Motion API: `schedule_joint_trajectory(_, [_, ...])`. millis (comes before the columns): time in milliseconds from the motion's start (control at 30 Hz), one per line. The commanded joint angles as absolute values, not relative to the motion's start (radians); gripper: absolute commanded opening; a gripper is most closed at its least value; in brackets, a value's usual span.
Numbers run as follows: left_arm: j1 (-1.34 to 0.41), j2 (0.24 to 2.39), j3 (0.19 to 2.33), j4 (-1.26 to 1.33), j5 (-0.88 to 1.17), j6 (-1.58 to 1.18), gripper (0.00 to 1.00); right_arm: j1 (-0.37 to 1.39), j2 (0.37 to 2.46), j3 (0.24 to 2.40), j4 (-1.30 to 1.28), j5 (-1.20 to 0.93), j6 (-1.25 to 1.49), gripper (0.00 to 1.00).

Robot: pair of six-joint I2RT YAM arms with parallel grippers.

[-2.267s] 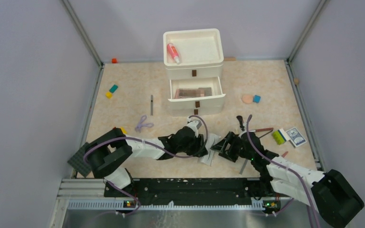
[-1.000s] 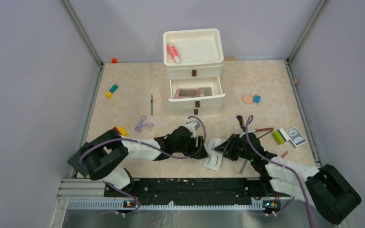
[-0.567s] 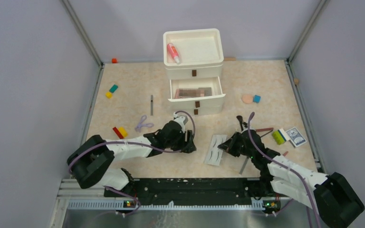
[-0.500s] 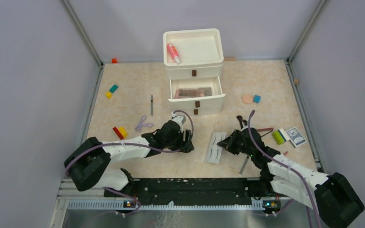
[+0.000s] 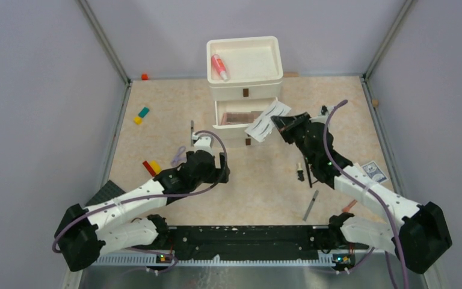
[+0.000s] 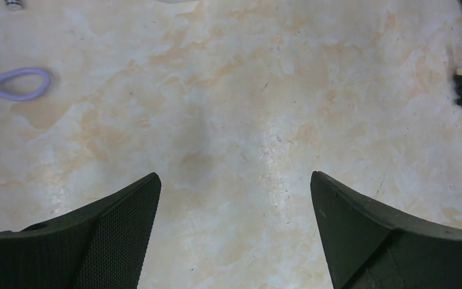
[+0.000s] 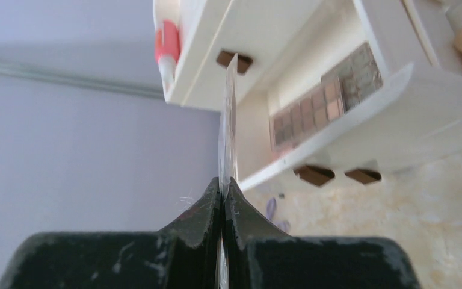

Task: Organize the makeup
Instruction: Pick up the makeup from the center of the board, then place the makeup in the drawer.

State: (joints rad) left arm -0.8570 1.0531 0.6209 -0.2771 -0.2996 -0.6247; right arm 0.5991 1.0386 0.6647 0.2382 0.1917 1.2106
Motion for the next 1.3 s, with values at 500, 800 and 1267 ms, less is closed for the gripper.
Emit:
schedule_joint_trajectory(500, [-0.853, 0.805, 0.572, -0.407, -0.429, -0.688, 0.99, 0.732, 1.519, 1.132, 0.046, 0.752, 1.698, 0.0])
schedule_joint_trajectory(800, [-0.853, 0.767, 0.558, -0.426, -0.433, -0.688, 0.99, 0.746, 1.644, 1.263, -0.115, 0.811, 1.765, 0.0])
schedule_joint_trajectory(1267, [-0.853, 0.734, 0.553, -0.445, -0.421, -0.694, 0.99, 0.749, 1.777, 1.365, -0.119, 0.771, 1.746, 0.51])
